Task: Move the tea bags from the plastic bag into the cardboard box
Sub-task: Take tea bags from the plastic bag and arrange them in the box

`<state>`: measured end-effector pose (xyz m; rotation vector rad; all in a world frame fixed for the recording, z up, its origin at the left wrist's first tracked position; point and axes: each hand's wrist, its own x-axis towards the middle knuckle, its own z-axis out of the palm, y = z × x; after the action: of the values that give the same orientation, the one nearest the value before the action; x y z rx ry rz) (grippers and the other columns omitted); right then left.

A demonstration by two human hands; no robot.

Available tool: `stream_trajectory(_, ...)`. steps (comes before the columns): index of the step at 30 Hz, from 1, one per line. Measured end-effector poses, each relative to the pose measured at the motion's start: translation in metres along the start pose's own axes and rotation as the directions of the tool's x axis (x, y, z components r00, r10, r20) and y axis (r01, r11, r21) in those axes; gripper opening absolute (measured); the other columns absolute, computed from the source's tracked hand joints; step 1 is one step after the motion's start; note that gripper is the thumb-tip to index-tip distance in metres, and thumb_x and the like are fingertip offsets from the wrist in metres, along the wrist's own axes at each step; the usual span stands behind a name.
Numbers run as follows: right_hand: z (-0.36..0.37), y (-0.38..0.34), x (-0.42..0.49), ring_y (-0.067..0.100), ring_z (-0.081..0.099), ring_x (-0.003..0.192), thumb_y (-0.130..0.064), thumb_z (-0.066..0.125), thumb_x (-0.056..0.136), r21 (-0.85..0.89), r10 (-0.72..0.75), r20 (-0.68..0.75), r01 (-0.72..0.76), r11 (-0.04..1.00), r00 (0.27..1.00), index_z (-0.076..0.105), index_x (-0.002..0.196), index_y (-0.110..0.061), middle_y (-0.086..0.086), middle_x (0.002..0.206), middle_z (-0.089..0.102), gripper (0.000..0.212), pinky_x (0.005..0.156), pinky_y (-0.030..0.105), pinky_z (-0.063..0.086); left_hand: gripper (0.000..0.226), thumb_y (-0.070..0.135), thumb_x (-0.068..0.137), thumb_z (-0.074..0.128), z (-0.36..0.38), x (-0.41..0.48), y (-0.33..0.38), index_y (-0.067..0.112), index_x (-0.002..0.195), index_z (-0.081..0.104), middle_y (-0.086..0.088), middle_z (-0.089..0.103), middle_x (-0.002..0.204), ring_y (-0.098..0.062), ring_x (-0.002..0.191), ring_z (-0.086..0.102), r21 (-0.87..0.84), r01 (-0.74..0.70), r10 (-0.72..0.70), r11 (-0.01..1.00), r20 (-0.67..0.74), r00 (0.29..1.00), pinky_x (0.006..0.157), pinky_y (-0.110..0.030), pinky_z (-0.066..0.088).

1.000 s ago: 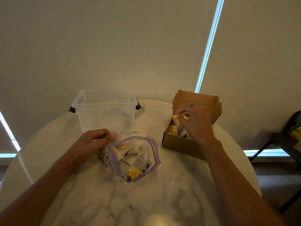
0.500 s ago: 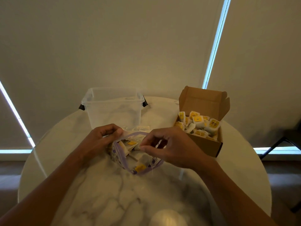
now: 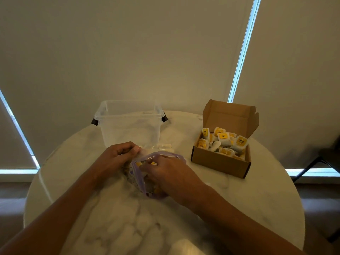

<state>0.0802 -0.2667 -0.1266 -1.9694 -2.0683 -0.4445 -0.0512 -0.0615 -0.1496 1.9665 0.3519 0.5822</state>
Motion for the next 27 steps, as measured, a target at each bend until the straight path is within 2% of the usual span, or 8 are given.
stream_trajectory(4, 0.001, 0.006, -0.001, 0.024, 0.072, 0.100, -0.034, 0.088, 0.083, -0.037, -0.036, -0.069, 0.034, 0.999, 0.997, 0.076, 0.115, -0.025, 0.005, 0.123, 0.069, 0.035, 0.075, 0.033, 0.058, 0.031, 0.042, 0.113, 0.059, 0.000, 0.000, 0.001, 0.020, 0.110, 0.081, -0.016, 0.076, 0.098, -0.025, 0.087, 0.068, 0.022, -0.006, 0.007, 1.000, -0.008, 1.000, 0.087, -0.040, 0.051)
stream_trajectory(7, 0.000, 0.012, -0.006, 0.022, 0.069, 0.091, -0.029, 0.069, 0.100, 0.044, -0.030, -0.116, 0.035, 0.998, 0.993, 0.077, 0.108, -0.022, 0.003, 0.113, 0.067, 0.013, 0.070, 0.037, 0.058, 0.038, 0.051, 0.112, 0.059, -0.002, -0.001, 0.001, 0.019, 0.113, 0.080, -0.017, 0.077, 0.098, -0.039, 0.094, 0.073, 0.046, -0.011, 0.011, 0.999, -0.005, 1.000, 0.091, -0.047, 0.054)
stream_trajectory(10, -0.007, 0.021, -0.014, 0.017, 0.067, 0.094, -0.030, 0.069, 0.099, 0.178, -0.016, -0.010, 0.018, 0.984, 1.000, 0.079, 0.110, -0.024, -0.002, 0.116, 0.067, 0.016, 0.079, 0.038, 0.058, 0.050, 0.063, 0.103, 0.059, -0.004, -0.002, 0.000, 0.018, 0.115, 0.080, -0.020, 0.076, 0.102, -0.044, 0.099, 0.072, 0.050, 0.002, -0.001, 0.999, -0.011, 1.000, 0.095, -0.055, 0.057)
stream_trajectory(13, -0.018, 0.026, -0.022, 0.007, 0.069, 0.092, -0.026, 0.074, 0.094, 0.365, 0.044, 0.063, -0.065, 0.929, 0.997, 0.079, 0.119, -0.028, -0.009, 0.123, 0.068, 0.026, 0.082, 0.026, 0.059, 0.049, 0.062, 0.103, 0.060, -0.003, -0.001, -0.002, 0.019, 0.116, 0.080, -0.020, 0.076, 0.103, -0.027, 0.091, 0.070, 0.037, 0.006, -0.005, 0.999, -0.010, 1.000, 0.091, -0.046, 0.053)
stream_trajectory(16, -0.017, 0.019, -0.019, 0.007, 0.069, 0.089, -0.027, 0.068, 0.096, 0.352, 0.126, -0.033, -0.107, 0.930, 0.991, 0.078, 0.120, -0.025, -0.008, 0.112, 0.074, 0.026, 0.081, 0.025, 0.059, 0.041, 0.056, 0.108, 0.061, -0.002, 0.000, -0.001, 0.021, 0.113, 0.081, -0.013, 0.078, 0.101, -0.020, 0.093, 0.070, 0.045, 0.018, -0.018, 0.999, -0.015, 1.000, 0.093, -0.042, 0.051)
stream_trajectory(22, 0.003, -0.007, 0.001, 0.017, 0.067, 0.088, -0.053, 0.057, 0.103, 0.265, 0.340, -0.004, -0.327, 0.907, 0.940, 0.075, 0.115, -0.021, 0.000, 0.102, 0.076, 0.038, 0.084, 0.037, 0.057, 0.035, 0.046, 0.112, 0.059, 0.000, 0.000, 0.000, 0.018, 0.112, 0.080, -0.020, 0.076, 0.100, -0.041, 0.092, 0.072, 0.050, 0.007, -0.007, 0.999, -0.008, 1.000, 0.093, -0.046, 0.055)
stream_trajectory(24, 0.007, -0.007, 0.004, 0.015, 0.069, 0.089, -0.049, 0.063, 0.100, 0.327, 0.387, 0.008, -0.368, 0.870, 0.922, 0.075, 0.117, -0.021, -0.002, 0.102, 0.076, 0.035, 0.086, 0.038, 0.058, 0.034, 0.044, 0.112, 0.059, 0.002, 0.001, 0.000, 0.019, 0.106, 0.081, -0.015, 0.078, 0.096, -0.031, 0.087, 0.072, 0.051, 0.001, -0.001, 0.999, -0.004, 1.000, 0.091, -0.043, 0.053)
stream_trajectory(27, 0.001, -0.002, 0.002, 0.010, 0.071, 0.088, -0.026, 0.075, 0.092, 0.463, 0.417, 0.025, -0.380, 0.801, 0.909, 0.076, 0.121, -0.019, -0.004, 0.099, 0.078, 0.030, 0.087, 0.033, 0.059, 0.034, 0.044, 0.111, 0.059, 0.003, 0.002, 0.000, 0.020, 0.107, 0.082, -0.010, 0.080, 0.095, -0.034, 0.091, 0.075, 0.044, 0.005, -0.004, 0.999, -0.006, 1.000, 0.092, -0.043, 0.055)
